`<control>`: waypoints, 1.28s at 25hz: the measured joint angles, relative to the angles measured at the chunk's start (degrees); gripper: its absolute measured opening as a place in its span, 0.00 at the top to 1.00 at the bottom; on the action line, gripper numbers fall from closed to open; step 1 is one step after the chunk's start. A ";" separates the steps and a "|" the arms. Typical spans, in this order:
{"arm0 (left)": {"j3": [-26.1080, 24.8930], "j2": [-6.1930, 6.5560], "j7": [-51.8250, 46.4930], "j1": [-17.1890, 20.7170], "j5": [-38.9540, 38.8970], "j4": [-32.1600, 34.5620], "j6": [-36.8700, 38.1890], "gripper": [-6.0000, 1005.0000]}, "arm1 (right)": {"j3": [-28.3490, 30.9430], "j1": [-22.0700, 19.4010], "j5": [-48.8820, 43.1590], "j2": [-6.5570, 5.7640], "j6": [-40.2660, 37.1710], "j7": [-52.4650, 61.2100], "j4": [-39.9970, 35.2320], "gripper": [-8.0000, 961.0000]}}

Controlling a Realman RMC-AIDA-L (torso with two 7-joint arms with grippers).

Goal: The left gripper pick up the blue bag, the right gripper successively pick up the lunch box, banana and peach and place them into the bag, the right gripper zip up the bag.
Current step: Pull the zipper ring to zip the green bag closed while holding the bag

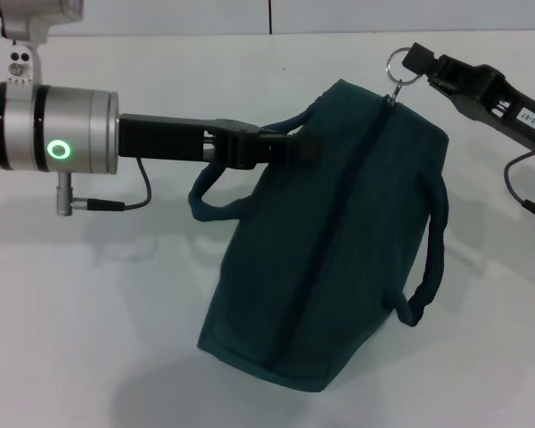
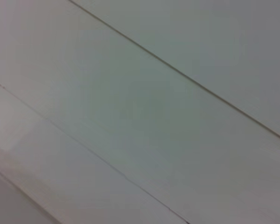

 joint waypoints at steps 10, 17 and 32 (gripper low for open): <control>3.93 0.06 1.62 0.30 -2.80 0.00 1.79 0.95 | 0.09 -0.23 0.51 -0.14 0.84 0.78 0.19 0.84; 4.59 -0.02 1.61 -0.06 -2.88 0.00 2.12 0.95 | 0.09 -0.18 0.51 -0.14 0.70 1.24 0.17 0.84; 5.17 0.07 1.78 0.24 -6.66 0.38 5.96 0.95 | -0.19 -0.22 0.01 -0.32 2.23 2.52 1.53 0.84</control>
